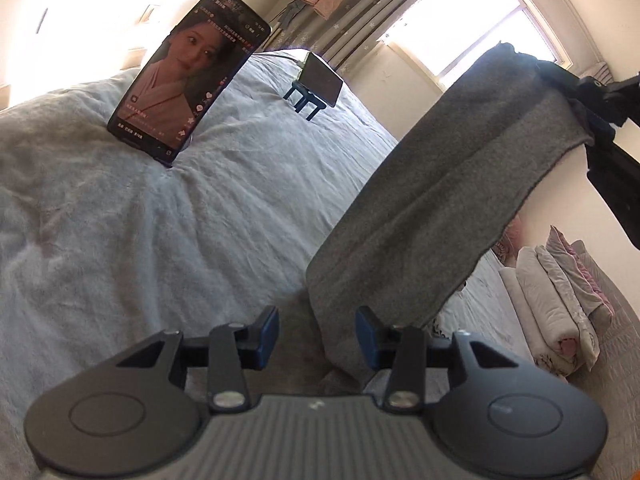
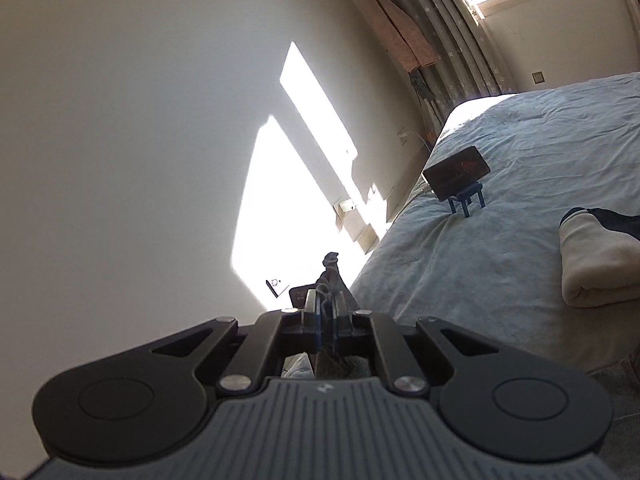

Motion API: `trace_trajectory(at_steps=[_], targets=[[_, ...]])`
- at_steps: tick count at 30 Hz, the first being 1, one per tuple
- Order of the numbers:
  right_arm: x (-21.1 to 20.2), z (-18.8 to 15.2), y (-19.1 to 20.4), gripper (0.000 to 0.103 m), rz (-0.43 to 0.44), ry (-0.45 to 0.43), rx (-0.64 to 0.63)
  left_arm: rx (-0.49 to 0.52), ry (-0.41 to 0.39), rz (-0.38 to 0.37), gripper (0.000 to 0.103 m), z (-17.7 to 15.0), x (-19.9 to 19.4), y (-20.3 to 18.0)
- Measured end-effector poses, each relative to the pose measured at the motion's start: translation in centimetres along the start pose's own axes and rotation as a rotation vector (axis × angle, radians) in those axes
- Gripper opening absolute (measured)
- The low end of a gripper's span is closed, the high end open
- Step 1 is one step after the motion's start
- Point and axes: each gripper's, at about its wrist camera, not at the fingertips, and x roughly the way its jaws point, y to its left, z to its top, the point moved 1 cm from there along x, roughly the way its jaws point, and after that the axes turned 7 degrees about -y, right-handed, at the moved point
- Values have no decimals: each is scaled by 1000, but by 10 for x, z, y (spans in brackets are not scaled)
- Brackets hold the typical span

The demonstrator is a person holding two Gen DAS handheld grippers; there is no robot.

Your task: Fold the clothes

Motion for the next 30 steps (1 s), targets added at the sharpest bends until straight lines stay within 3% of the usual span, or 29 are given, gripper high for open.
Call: trace_trajectory(at_steps=[7, 14, 21, 30], targets=[[-39, 25, -4, 8, -1, -100, 2, -21, 1, -54, 43, -7, 10, -2], [-80, 34, -36, 8, -34, -161, 12, 56, 64, -82, 43, -27, 28, -25], [-131, 12, -104, 8, -110, -200, 77, 158, 158, -55, 43, -50, 47, -39], [-193, -45, -218, 8, -309, -213, 202, 286, 216, -9, 44, -64, 56, -48]])
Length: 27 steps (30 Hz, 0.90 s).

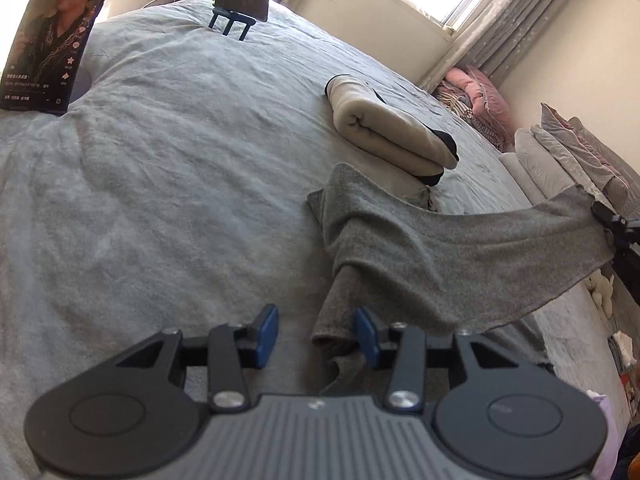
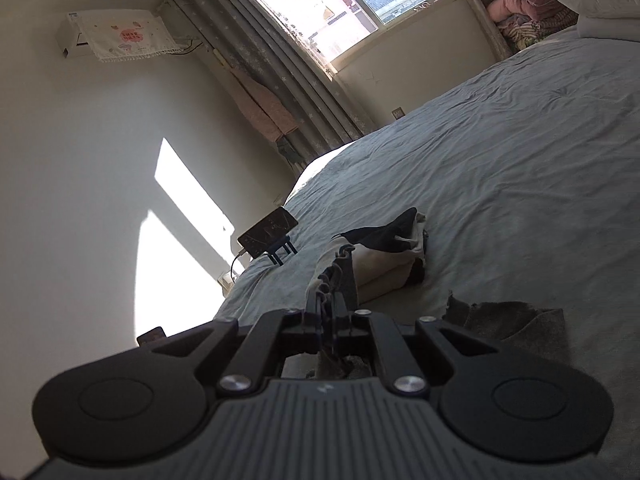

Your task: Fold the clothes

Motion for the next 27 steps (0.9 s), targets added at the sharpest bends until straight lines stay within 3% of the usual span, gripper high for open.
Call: trace_trajectory(at_steps=[6, 9, 10, 11, 15, 16, 18, 19, 20, 25, 27], targets=[[-8, -39, -72, 8, -170, 59, 35, 62, 38, -17, 49, -1, -3, -5], [-6, -58, -95, 8, -227, 99, 33, 109, 35, -13, 45, -4, -4, -11], [-7, -63, -99, 7, -232, 104, 23, 114, 38, -14, 32, -5, -3, -12], [-8, -66, -99, 7, -224, 95, 15, 118, 42, -15, 7, -5, -2, -14], [-10, -66, -91, 8, -230, 89, -56, 181, 65, -14, 5, -4, -4, -21], [-10, -64, -89, 9, -237, 91, -84, 170, 60, -28, 6, 0, -5, -19], [-10, -64, -87, 11, -236, 94, -110, 148, 51, -54, 20, 7, -7, -14], [-11, -64, -86, 11, -232, 97, -118, 111, 38, -68, 44, 12, -6, -10], [-11, -64, -86, 11, -228, 101, -125, 68, 23, -88, 58, 17, -5, -4], [-7, -65, -88, 12, -214, 118, -118, -131, -17, -149, 52, 38, 27, 22], [-6, -65, -89, 13, -204, 123, -106, -219, 7, -157, 52, 43, 46, 32]])
